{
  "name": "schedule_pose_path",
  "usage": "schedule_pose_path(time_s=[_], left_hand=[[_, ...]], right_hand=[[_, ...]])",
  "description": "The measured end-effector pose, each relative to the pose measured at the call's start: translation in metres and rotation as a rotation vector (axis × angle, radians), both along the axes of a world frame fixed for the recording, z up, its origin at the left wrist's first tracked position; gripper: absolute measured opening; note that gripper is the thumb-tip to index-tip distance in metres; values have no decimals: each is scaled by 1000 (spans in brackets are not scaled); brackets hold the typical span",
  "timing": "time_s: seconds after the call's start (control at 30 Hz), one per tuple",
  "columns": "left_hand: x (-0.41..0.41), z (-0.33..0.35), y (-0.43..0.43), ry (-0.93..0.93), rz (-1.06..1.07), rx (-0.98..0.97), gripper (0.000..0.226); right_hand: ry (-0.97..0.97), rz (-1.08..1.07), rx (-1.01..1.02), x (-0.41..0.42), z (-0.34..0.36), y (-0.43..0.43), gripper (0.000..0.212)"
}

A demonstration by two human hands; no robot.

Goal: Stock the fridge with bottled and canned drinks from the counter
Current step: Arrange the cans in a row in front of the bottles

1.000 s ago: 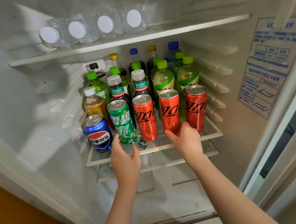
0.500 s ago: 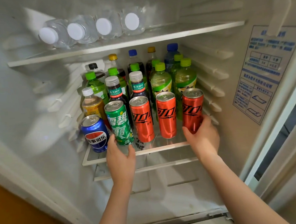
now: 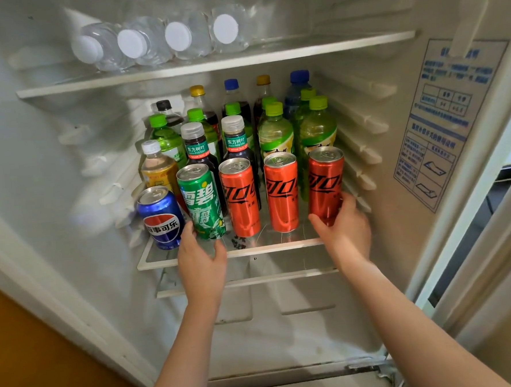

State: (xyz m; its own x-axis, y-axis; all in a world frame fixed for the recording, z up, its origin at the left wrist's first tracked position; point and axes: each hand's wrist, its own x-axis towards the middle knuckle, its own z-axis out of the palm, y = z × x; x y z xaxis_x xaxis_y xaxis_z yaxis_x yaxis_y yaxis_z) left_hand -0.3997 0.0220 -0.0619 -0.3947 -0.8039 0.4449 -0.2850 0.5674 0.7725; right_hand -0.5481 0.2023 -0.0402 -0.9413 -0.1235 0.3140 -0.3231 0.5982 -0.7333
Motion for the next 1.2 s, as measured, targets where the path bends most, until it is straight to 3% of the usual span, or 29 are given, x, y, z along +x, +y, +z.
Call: schedule_pose_path(time_s=[0.27, 0.4, 0.6, 0.9, 1.2], left_hand=[[24, -8, 13, 54, -19, 25, 66], [40, -8, 21, 72, -4, 3, 54], [63, -7, 42, 78, -75, -8, 32], [129, -20, 67, -66, -216, 105, 22], [185, -25, 116, -120, -412, 109, 20]], right_hand=[[100, 77, -156, 23, -16, 12, 77], [203, 168, -121, 48, -27, 26, 65], [156, 216, -72, 88, -44, 52, 54], [81, 212, 37, 167, -43, 100, 39], [317, 118, 69, 233, 6, 187, 28]])
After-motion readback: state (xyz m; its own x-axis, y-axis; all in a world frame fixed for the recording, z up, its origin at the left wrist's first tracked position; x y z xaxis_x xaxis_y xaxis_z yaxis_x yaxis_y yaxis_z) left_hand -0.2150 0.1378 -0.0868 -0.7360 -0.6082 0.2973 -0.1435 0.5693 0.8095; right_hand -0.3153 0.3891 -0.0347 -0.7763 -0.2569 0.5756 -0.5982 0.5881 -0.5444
